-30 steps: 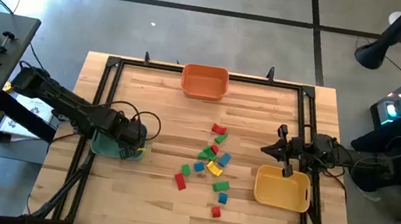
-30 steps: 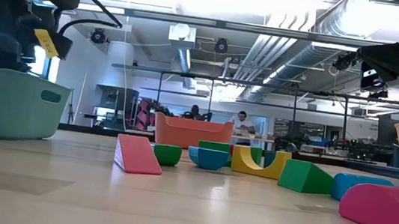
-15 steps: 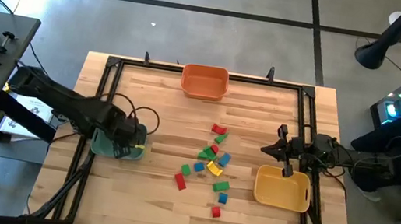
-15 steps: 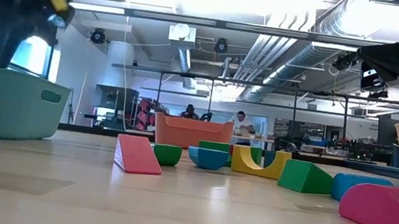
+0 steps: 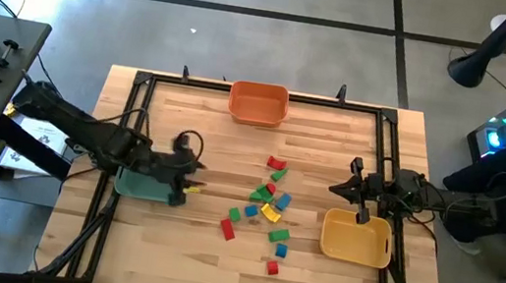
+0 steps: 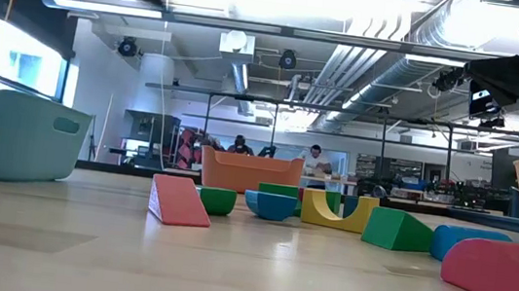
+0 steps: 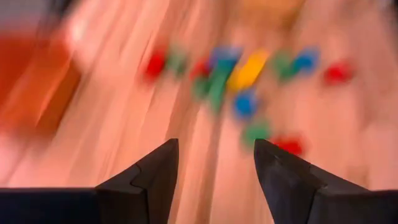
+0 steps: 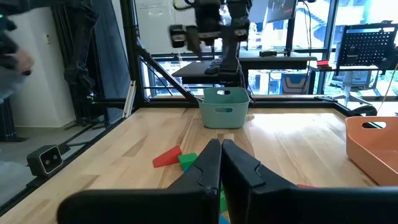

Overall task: Sort blocks by size
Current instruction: Put the green half cylindrical block into the orange bin

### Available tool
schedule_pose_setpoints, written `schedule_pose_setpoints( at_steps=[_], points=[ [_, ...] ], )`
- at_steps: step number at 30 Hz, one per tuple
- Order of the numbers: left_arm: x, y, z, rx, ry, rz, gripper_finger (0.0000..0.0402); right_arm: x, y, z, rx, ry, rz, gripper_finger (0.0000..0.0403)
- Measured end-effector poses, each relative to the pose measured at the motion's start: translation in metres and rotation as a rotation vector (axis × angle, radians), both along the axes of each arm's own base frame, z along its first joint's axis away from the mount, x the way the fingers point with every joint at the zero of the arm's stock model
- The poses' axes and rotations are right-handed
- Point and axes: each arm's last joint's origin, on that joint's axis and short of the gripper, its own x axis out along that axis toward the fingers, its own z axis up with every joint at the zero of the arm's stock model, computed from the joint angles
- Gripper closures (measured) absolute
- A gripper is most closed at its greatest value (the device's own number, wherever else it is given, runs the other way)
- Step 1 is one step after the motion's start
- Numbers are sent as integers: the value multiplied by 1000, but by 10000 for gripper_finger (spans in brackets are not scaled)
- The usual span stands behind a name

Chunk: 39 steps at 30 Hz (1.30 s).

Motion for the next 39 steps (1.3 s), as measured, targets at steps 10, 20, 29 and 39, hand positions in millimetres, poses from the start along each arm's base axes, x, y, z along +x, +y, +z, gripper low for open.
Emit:
schedule_pose_setpoints(
  at_steps=[10,20,29,39],
  points=[
    [37,-1,-33,82,-605,-122,204,0,0,0,0,0,0,402],
    [73,27,-63,113,-669,-41,204,0,-1,3,22,-28,-46,402],
    [75,32,-64,43,-664,-118,204,-5,-5,29,392,-290,-104,402],
    [76,53,-71,81,-586,-28,204,7,-3,29,352,-263,-116,402]
  ],
)
